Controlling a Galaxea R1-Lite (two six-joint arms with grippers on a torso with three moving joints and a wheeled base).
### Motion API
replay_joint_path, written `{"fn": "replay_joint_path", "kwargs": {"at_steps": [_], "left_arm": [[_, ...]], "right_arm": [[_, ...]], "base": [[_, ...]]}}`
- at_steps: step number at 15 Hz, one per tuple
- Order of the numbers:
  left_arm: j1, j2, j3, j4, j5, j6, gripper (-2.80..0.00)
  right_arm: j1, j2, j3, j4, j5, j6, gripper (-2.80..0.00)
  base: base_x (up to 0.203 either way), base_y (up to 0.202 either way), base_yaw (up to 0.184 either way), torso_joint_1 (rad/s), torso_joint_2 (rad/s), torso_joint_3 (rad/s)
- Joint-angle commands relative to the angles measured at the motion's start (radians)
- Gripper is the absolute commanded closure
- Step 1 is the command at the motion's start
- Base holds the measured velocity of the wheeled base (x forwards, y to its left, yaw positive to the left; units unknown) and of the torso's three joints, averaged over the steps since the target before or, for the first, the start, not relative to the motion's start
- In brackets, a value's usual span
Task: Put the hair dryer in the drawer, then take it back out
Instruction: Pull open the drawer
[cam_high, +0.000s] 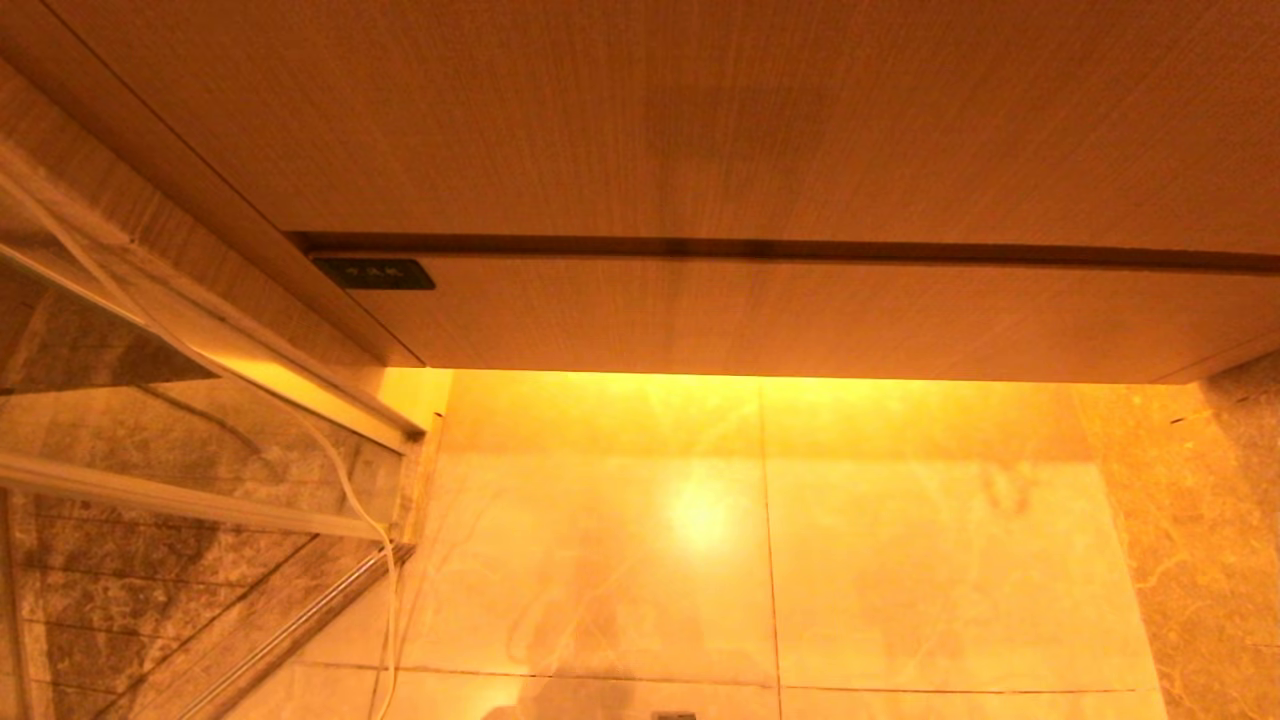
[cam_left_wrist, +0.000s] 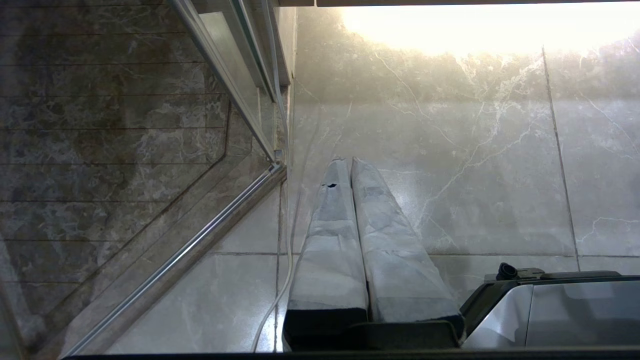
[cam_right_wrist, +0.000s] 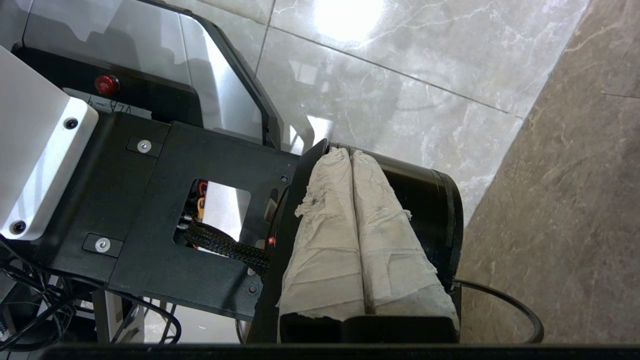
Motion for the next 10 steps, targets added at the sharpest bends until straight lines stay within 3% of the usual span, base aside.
{"fn": "replay_joint_path", "kwargs": {"at_steps": [1,7,10], "left_arm": [[0.000,0.000,0.002,-0.001,0.000,0.000,0.00],[0.000,0.000,0.002,-0.001,0.000,0.000,0.00],[0.000,0.000,0.002,-0.001,0.000,0.000,0.00]], "right_arm": [[0.000,0.000,0.000,0.008,0.001,-0.001,0.00],[0.000,0.027,-0.058,-0.007,0.001,-0.012,0.00],[0.000,0.146,-0.185,-0.105,0.014,-0.230,0.00]], "base": [[0.000,0.000,0.000,0.000,0.00,0.000],[0.000,0.000,0.000,0.000,0.00,0.000],[0.000,0.000,0.000,0.000,0.00,0.000]]}}
